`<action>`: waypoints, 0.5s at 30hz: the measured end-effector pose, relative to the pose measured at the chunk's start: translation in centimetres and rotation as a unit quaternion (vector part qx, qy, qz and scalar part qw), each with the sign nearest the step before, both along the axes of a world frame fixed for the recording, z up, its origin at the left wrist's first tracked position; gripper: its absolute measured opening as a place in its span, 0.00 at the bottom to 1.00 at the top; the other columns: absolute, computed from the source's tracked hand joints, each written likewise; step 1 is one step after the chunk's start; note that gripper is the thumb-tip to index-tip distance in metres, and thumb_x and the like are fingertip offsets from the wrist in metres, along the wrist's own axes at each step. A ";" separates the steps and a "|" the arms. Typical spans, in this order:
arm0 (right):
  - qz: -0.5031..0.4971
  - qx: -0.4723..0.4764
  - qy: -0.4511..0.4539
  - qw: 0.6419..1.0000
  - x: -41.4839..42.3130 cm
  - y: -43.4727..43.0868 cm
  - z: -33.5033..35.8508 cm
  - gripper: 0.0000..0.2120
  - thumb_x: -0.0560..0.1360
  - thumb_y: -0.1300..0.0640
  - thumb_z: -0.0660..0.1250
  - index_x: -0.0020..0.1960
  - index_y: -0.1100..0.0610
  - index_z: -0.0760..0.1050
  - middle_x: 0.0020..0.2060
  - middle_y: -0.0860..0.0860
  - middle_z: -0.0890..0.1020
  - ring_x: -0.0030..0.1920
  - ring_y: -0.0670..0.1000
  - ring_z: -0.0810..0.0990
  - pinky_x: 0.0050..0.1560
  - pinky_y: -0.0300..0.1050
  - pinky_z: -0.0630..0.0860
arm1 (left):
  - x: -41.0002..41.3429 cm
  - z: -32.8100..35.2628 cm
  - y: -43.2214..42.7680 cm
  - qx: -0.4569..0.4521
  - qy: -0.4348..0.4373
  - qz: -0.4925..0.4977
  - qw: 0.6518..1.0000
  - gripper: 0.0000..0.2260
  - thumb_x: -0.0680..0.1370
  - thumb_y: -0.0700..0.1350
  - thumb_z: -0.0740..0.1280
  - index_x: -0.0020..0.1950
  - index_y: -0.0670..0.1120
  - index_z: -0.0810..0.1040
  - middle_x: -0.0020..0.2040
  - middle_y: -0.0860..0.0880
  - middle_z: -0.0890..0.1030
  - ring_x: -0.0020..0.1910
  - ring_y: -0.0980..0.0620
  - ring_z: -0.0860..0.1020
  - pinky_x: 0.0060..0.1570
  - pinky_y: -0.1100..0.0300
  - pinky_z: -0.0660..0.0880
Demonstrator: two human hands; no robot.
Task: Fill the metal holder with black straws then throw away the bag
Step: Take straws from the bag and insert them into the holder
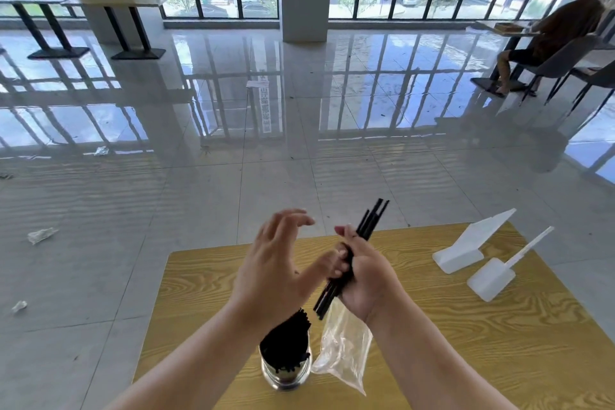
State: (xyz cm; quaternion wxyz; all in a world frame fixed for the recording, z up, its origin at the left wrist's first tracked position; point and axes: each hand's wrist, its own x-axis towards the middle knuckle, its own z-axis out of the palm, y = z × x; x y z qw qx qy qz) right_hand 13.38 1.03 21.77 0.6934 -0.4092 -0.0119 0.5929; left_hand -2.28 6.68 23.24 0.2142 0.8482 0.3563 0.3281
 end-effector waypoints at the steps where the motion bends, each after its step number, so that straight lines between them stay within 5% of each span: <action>1: -0.036 0.017 0.027 0.999 0.5 0.3 0.3 0.11 0.85 0.51 0.65 0.49 0.58 0.74 0.27 0.48 0.66 0.24 0.46 0.63 0.22 0.39 0.65 | 0.1 -0.3 -0.5 0.054 0.001 -0.035 0.998 0.25 0.78 0.71 0.64 0.68 0.57 0.71 0.72 0.56 0.75 0.70 0.58 0.73 0.67 0.59 0.71; 5: -0.078 0.078 0.111 0.988 1.0 0.8 1.2 0.19 0.80 0.47 0.70 0.37 0.54 0.67 0.27 0.49 0.67 0.23 0.46 0.68 0.25 0.41 0.74 | 0.9 -0.7 -2.1 0.193 -0.041 -0.135 0.971 0.26 0.81 0.67 0.63 0.68 0.48 0.75 0.72 0.46 0.78 0.71 0.47 0.76 0.73 0.55 0.69; 8: 0.065 0.161 0.119 0.978 -1.4 0.6 1.4 0.21 0.85 0.44 0.62 0.42 0.58 0.77 0.40 0.56 0.81 0.44 0.55 0.85 0.57 0.54 0.83 | 1.7 -0.5 -2.0 0.223 -0.049 -0.115 0.967 0.23 0.82 0.61 0.65 0.65 0.44 0.79 0.69 0.43 0.81 0.68 0.43 0.79 0.74 0.52 0.69; 11: 0.126 0.140 0.052 0.981 -3.0 0.6 1.2 0.19 0.85 0.48 0.62 0.51 0.60 0.84 0.51 0.60 0.85 0.57 0.59 0.85 0.68 0.55 0.79 | 1.5 -0.1 -1.4 0.182 -0.022 -0.110 0.977 0.24 0.81 0.61 0.65 0.65 0.43 0.80 0.71 0.44 0.80 0.68 0.44 0.79 0.70 0.48 0.73; 13: 0.108 0.079 0.018 0.991 -2.6 0.7 1.1 0.13 0.78 0.49 0.73 0.51 0.59 0.82 0.47 0.61 0.81 0.50 0.61 0.82 0.59 0.53 0.81 | 1.2 0.2 -1.1 0.095 0.012 -0.115 0.989 0.27 0.81 0.67 0.62 0.71 0.49 0.74 0.74 0.51 0.75 0.72 0.51 0.75 0.71 0.52 0.72; 15: 0.120 0.013 -0.049 0.992 -1.9 0.5 0.7 0.16 0.72 0.46 0.78 0.49 0.57 0.80 0.36 0.54 0.75 0.34 0.52 0.74 0.34 0.44 0.75 | 1.3 0.6 -1.0 -0.031 0.020 -0.065 0.997 0.30 0.78 0.72 0.60 0.75 0.58 0.68 0.72 0.60 0.72 0.70 0.58 0.74 0.67 0.56 0.73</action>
